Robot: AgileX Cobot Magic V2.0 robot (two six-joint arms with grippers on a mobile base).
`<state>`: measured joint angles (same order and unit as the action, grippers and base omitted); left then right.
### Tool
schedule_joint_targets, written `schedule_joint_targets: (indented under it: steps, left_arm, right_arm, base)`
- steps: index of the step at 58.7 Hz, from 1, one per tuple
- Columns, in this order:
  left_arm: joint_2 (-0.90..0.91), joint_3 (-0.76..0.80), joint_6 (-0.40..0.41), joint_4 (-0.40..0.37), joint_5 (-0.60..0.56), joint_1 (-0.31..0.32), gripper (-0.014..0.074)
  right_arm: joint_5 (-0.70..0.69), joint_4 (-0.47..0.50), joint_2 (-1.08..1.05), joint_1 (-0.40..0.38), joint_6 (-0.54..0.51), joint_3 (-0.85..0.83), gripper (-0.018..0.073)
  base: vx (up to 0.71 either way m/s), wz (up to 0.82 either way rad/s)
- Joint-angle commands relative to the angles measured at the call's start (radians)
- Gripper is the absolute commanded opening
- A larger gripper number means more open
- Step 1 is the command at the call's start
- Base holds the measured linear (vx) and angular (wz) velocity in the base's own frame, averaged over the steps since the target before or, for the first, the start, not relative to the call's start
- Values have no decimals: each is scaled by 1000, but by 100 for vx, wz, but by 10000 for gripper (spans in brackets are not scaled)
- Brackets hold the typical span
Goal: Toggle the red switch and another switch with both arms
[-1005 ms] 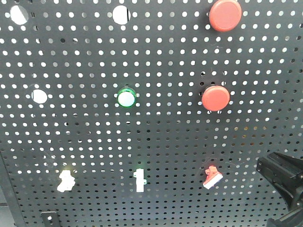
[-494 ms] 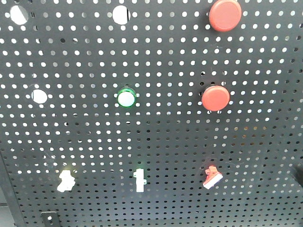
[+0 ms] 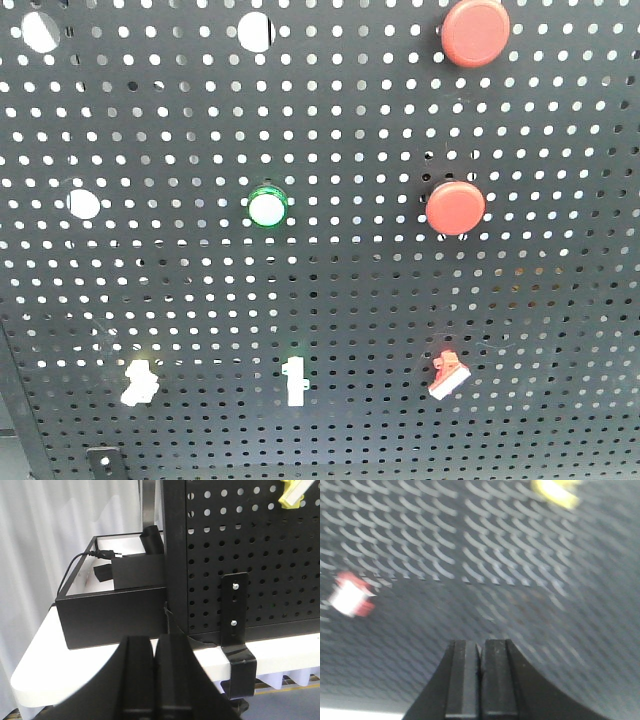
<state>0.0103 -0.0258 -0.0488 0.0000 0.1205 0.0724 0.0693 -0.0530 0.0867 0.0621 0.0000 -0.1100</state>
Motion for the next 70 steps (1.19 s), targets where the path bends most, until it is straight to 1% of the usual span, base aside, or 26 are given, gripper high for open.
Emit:
schedule_joint_targets:
  steps: [1, 5, 7, 9, 12, 70]
  left_arm:
    - [9, -20, 6, 0, -80, -1, 2]
    - [9, -19, 6, 0, -80, -1, 2]
    - [10, -19, 6, 0, -78, -1, 2]
    - [10, -19, 6, 0, -75, -1, 2]
    - [7, -19, 6, 0, -70, -1, 2]
    - [7, -19, 6, 0, -62, -1, 2]
  right_arm:
    - [-92, 2, -102, -31, 0, 77, -6]
    - [-129, 10, -109, -34, 20, 155, -6]
    - [-54, 13, -96, -34, 31, 145, -6]
    - [-12, 15, -89, -34, 42, 139, -6]
    - [3, 23, -81, -34, 51, 140, -6]
    - [0, 24, -79, -34, 45, 146, -6]
  base:
    - [0, 0]
    - [0, 0]
    - [0, 0]
    - [0, 0]
    - [0, 1]
    - [0, 0]
